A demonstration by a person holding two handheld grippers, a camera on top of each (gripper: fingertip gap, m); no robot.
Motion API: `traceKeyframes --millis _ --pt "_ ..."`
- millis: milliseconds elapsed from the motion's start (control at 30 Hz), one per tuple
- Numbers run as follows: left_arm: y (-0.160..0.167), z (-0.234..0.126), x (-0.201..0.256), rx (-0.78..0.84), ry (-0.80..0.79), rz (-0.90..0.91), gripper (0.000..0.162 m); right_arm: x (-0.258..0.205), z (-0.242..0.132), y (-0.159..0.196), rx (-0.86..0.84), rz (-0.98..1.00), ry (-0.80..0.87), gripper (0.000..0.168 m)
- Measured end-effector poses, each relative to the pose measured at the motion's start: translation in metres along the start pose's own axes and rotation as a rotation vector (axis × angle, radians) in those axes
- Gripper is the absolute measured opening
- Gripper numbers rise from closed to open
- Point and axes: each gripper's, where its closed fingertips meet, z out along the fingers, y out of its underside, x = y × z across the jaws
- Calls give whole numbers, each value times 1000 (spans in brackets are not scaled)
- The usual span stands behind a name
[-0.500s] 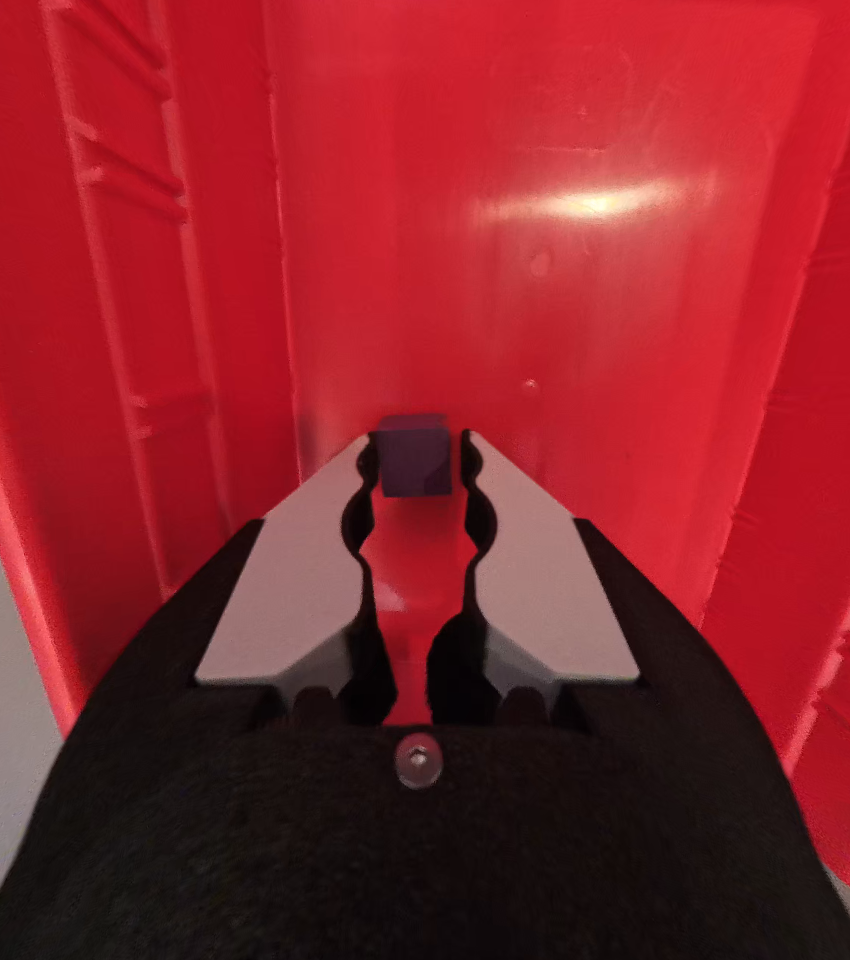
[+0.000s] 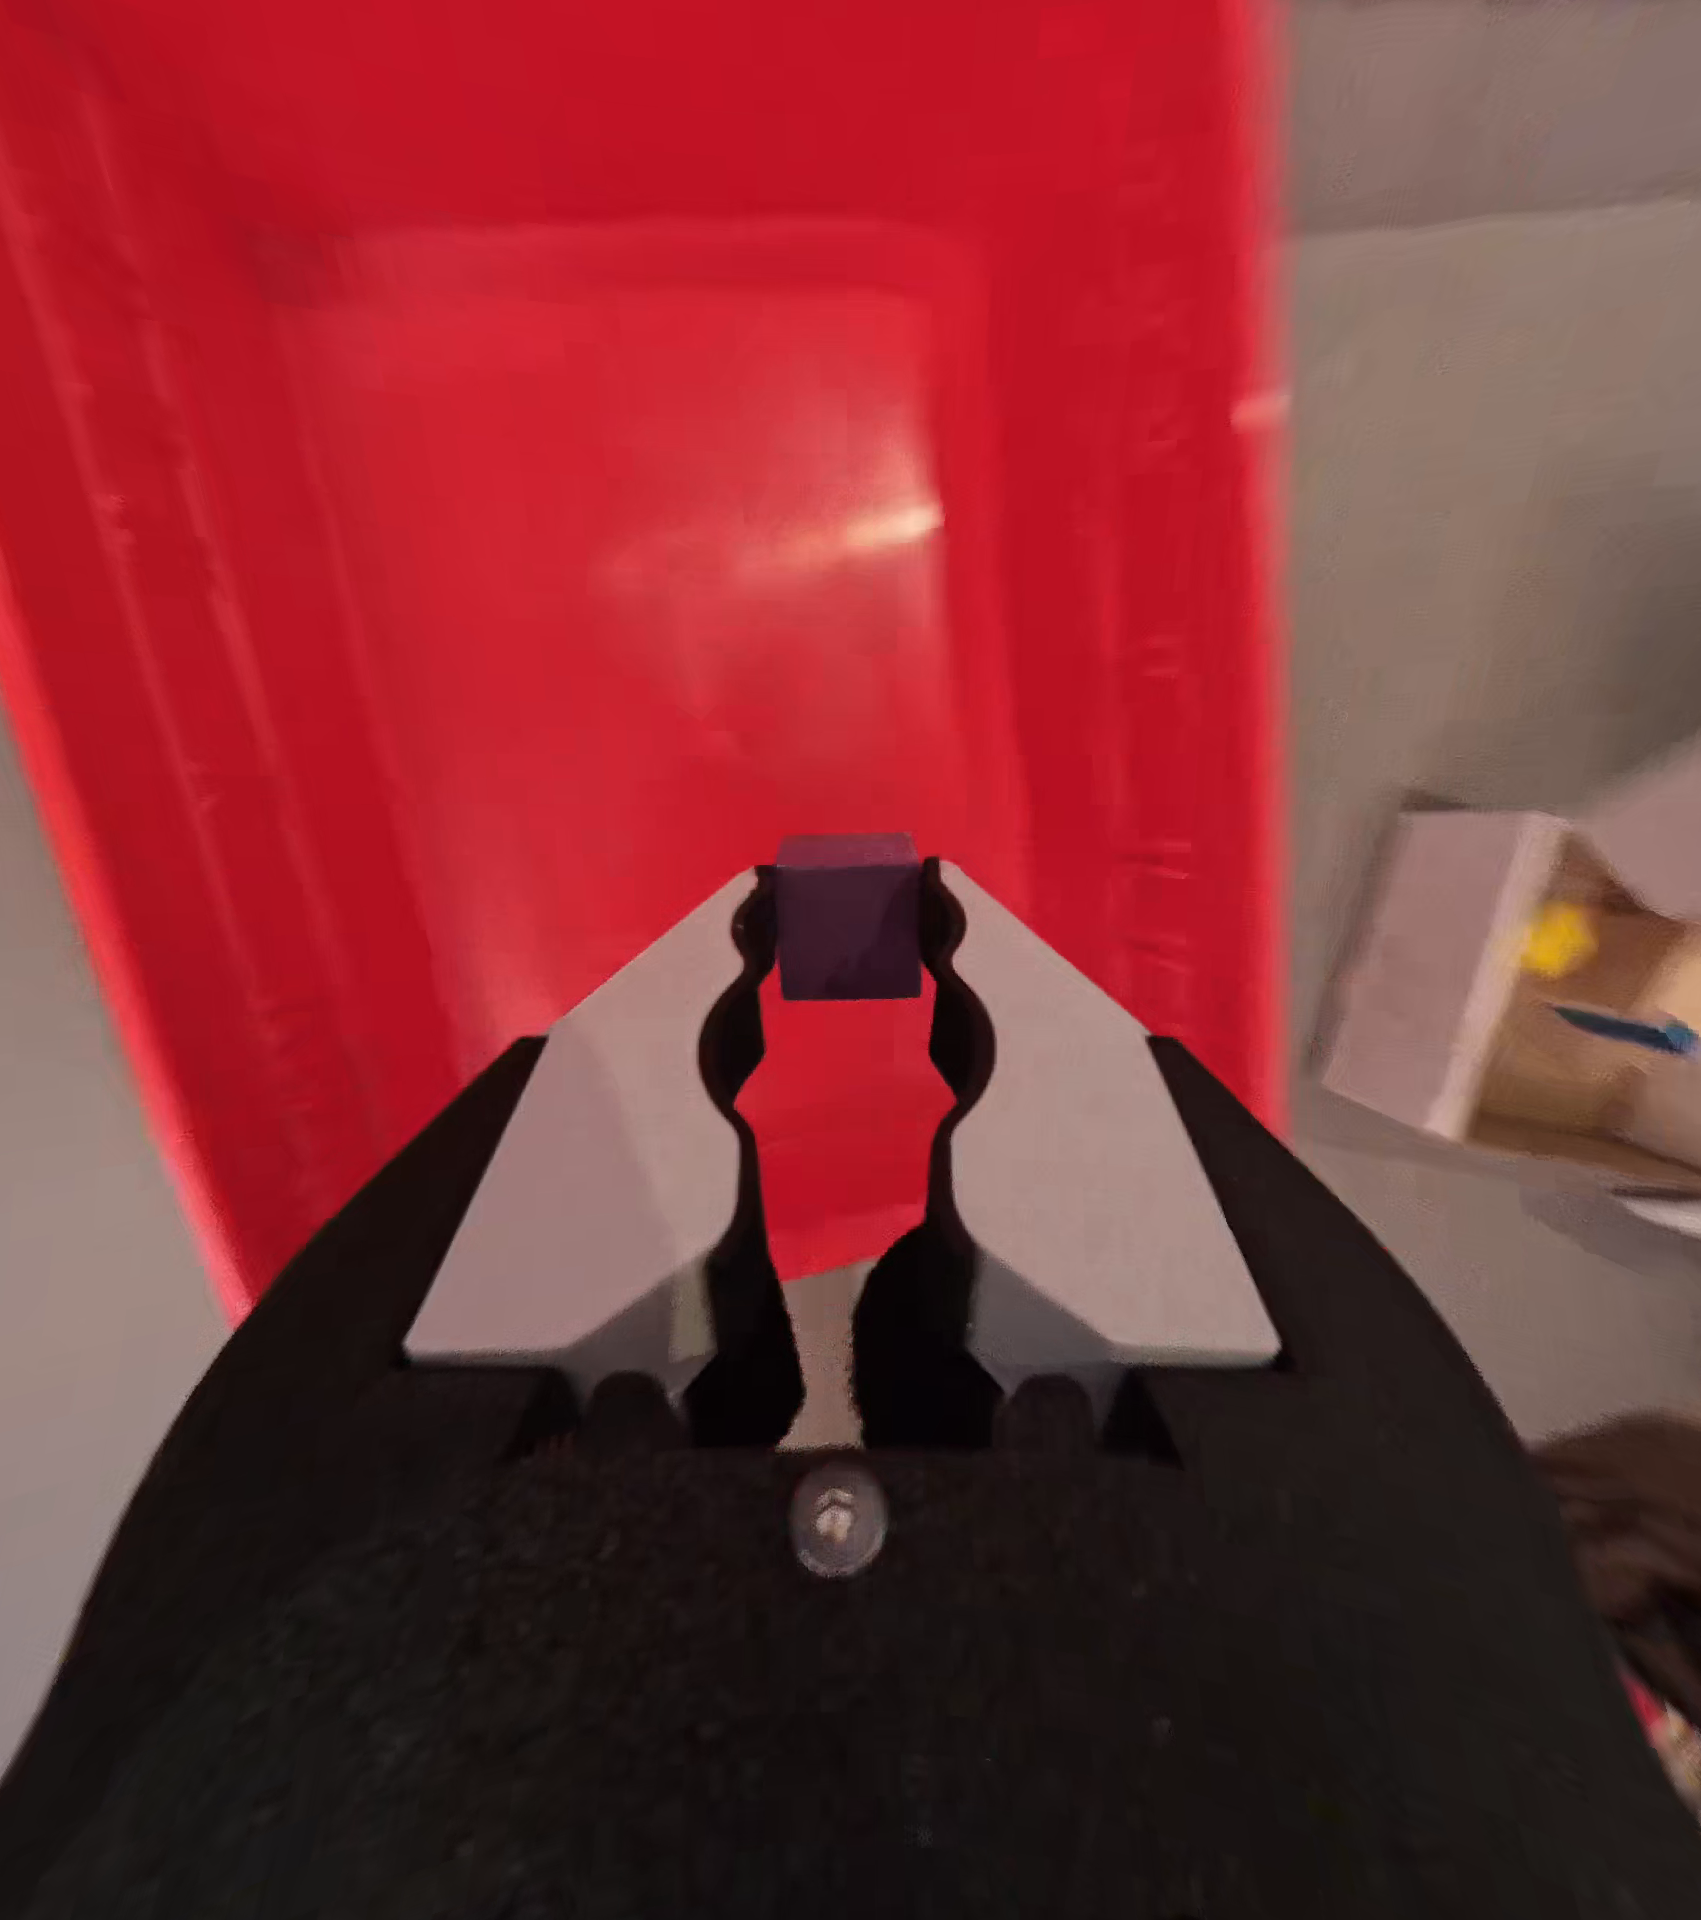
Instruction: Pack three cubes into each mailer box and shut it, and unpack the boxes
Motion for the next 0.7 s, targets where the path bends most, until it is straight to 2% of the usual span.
traceKeyframes --millis 100,167,267,333,433,567,700 --pt "-7 -35 75 83 160 204 24 0 0 0 0 -1 -1 133" --pt "1 -48 128 105 241 374 24 0 0 0 1 -1 -2 133" --pt "27 -47 200 105 313 675 24 0 0 0 -1 -3 -1 133" --pt "52 -34 234 70 339 859 24 0 0 0 -1 -5 0 133" --pt "82 4 259 -54 311 988 24 0 -1 0 -1 -4 0 133" --pt "101 52 270 -195 274 970 24 -1 -1 1 -1 -4 0 133" --pt "113 76 266 -288 189 981 24 -1 -2 1 0 -3 0 133"
